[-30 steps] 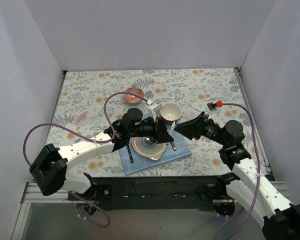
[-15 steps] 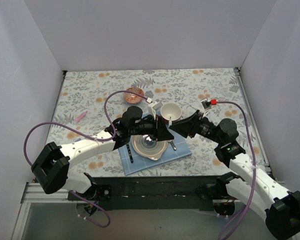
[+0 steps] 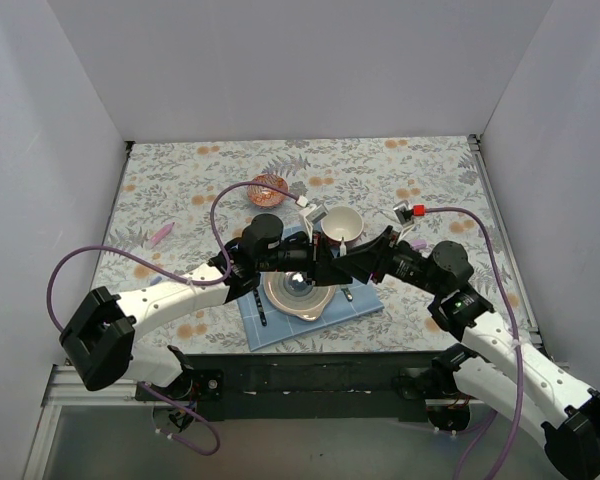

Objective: Insert the pens into the pen caps

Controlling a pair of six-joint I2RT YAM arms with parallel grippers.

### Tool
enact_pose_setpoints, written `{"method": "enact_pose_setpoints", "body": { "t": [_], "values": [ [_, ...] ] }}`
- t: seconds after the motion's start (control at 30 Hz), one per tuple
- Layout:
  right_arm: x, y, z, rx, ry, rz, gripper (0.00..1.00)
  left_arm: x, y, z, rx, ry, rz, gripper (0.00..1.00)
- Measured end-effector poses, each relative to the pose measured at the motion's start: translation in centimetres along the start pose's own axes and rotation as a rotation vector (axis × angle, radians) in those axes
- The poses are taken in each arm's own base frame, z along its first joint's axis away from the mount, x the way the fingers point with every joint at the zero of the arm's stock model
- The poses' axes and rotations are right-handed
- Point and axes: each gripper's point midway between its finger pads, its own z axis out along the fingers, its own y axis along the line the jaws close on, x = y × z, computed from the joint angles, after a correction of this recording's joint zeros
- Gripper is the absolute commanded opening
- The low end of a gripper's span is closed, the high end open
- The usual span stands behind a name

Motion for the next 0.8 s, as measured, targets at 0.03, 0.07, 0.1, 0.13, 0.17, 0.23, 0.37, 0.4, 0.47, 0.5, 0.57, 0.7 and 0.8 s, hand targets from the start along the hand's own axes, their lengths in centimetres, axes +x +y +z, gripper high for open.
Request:
{"method": "enact_pose_setpoints", "body": {
  "t": [0.03,0.07,0.1,0.13,0.17,0.23,0.37,0.4,0.47,0.5,0.57,0.7,0.8],
  "values": [
    [0.0,0.0,0.0,-0.001,0.0,-0.002,0.4,0.0,-0.1,0.0,0.006,0.0,0.002,0.0],
    [0.0,0.1,0.0,-0.005,0.0,-0.003,0.38,0.0,-0.2,0.0,0.007,0.001,0.003,0.0],
    [0.0,0.1,0.1,-0.007,0.001,0.0,0.32,0.1,-0.2,-0.1,0.01,0.003,0.003,0.0],
    [0.0,0.1,0.2,-0.01,0.003,0.004,0.28,0.1,-0.2,-0.1,0.012,0.006,0.001,0.0],
    [0.1,0.1,0.3,-0.012,0.003,0.006,0.25,0.1,-0.1,-0.1,0.01,0.006,-0.001,0.0],
    [0.1,0.0,0.5,-0.016,0.008,0.013,0.2,0.2,0.1,-0.2,0.008,0.007,-0.006,0.0],
    [0.4,0.0,0.5,-0.022,0.012,0.03,0.3,0.5,0.0,-0.4,0.013,0.011,-0.009,0.0],
    [0.4,0.1,0.5,-0.024,0.013,0.032,0.31,0.5,0.0,-0.4,0.015,0.012,-0.008,0.0],
    [0.3,0.4,0.4,-0.027,0.008,0.033,0.31,0.5,-0.3,-0.6,0.022,0.01,-0.004,0.0],
    [0.3,0.5,0.3,-0.028,0.006,0.033,0.31,0.6,-0.4,-0.6,0.026,0.008,-0.001,0.0],
    [0.2,1.0,0.1,-0.034,-0.002,0.037,0.29,0.4,-0.8,-0.8,0.037,0.0,0.009,0.0],
    [-0.6,1.1,-0.3,-0.021,-0.05,0.041,0.34,0.1,-1.4,-1.1,0.052,-0.011,0.025,0.0],
    [-0.9,0.2,-0.4,0.022,-0.073,0.058,0.33,0.1,-1.4,-1.1,0.049,-0.013,0.027,0.0]
  ]
}}
